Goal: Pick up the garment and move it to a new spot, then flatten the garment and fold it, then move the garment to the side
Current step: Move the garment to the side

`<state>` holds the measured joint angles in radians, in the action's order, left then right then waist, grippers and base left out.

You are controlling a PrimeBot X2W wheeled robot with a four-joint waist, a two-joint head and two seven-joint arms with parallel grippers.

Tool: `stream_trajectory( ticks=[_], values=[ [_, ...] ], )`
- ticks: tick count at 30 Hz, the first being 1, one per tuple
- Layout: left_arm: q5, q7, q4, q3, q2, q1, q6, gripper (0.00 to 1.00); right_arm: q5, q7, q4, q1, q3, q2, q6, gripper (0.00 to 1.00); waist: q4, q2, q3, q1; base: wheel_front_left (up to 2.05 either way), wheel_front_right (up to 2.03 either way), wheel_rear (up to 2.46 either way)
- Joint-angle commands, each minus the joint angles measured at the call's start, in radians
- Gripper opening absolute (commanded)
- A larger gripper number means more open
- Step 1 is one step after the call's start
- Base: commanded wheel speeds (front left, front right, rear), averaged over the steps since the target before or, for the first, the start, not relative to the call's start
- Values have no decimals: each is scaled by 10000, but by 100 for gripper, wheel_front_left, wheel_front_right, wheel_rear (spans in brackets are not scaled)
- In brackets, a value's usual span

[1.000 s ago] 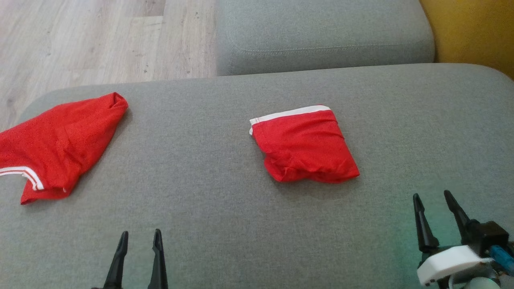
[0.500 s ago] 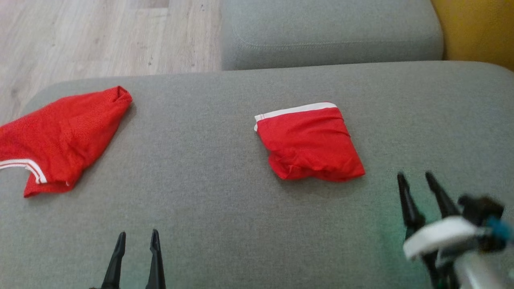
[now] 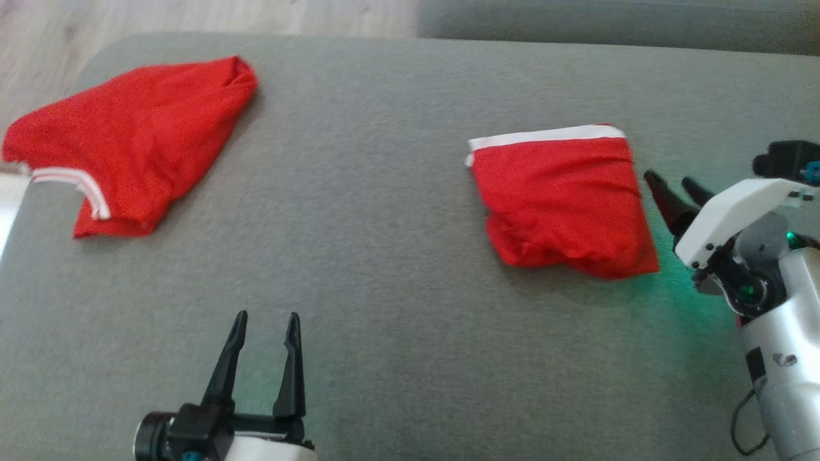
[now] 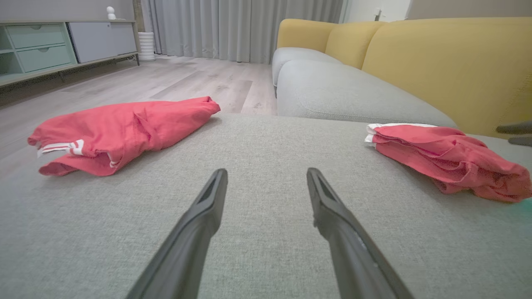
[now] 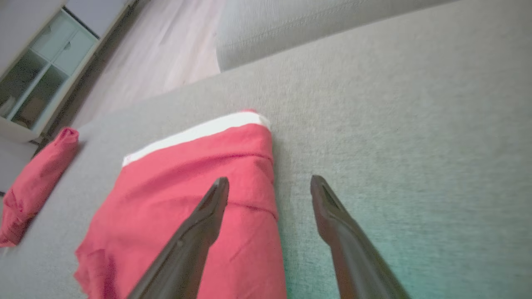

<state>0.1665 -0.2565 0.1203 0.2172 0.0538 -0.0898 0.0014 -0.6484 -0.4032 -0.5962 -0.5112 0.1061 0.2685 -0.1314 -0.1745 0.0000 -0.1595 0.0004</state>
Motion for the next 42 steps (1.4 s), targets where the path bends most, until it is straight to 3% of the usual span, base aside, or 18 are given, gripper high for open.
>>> stream_trajectory(
  ticks=[1, 8, 9, 12, 16, 22, 25, 31, 40, 41, 42],
  values=[
    [90, -53, -260, -151, -36, 347, 114, 100, -109, -260, -27, -449, 187, 118, 7, 100, -566, 0, -412, -4, 0, 0, 0],
    [145, -53, -231, 36, -36, 427, 260, 100, -505, -1009, -1318, -783, 112, -74, 7, 100, -805, 0, -520, -4, 0, 0, 0],
    [125, -53, -233, 31, -36, 432, 268, 100, -515, -1020, -1437, -843, 87, -88, 7, 0, -740, 0, -541, -4, 0, 0, 0],
    [73, -53, -306, -35, -36, 514, 275, 100, -621, -897, -1485, -1130, 45, -205, 7, 0, -284, 0, -666, -4, 0, 0, 0],
    [-95, -53, -405, -241, -36, 664, 224, 100, -601, -719, -1286, -1586, 154, -169, 7, 0, 866, 0, -927, -4, 0, 0, 0],
    [-557, -53, -435, -536, 18, 1105, -65, 100, -314, -436, -1257, -2156, 59, 596, 7, 0, 2692, 0, -1597, -4, 0, 0, 0],
    [-816, -53, -373, -531, 159, 1399, -251, 100, -15, -33, -1406, -2419, -41, 1061, 7, 0, 3244, 0, -1957, -4, 0, 0, 0],
    [-1156, -53, -184, -486, 444, 1741, -445, 100, 1323, 1087, -2422, -3375, -238, 1699, 7, 0, 3628, 0, -2570, -4, 0, 0, 0],
    [-1339, -53, -404, -657, 814, 1446, -275, 100, 4835, 2010, -4532, -5048, -895, 3542, 7, 0, 3112, 0, -3286, -4, 0, 0, 0],
    [-1324, -53, -465, -700, 828, 1427, -244, 100, 5271, 2144, -4682, -5177, -1061, 3711, 7, 4, 3057, 0, -3333, -4, 0, 0, 0],
    [-1309, -53, -518, -727, 840, 1410, -228, 100, 5634, 2314, -4796, -5287, -1270, 3792, 7, 97, 3019, 0, -3364, -4, 0, 0, 0]
  ],
)
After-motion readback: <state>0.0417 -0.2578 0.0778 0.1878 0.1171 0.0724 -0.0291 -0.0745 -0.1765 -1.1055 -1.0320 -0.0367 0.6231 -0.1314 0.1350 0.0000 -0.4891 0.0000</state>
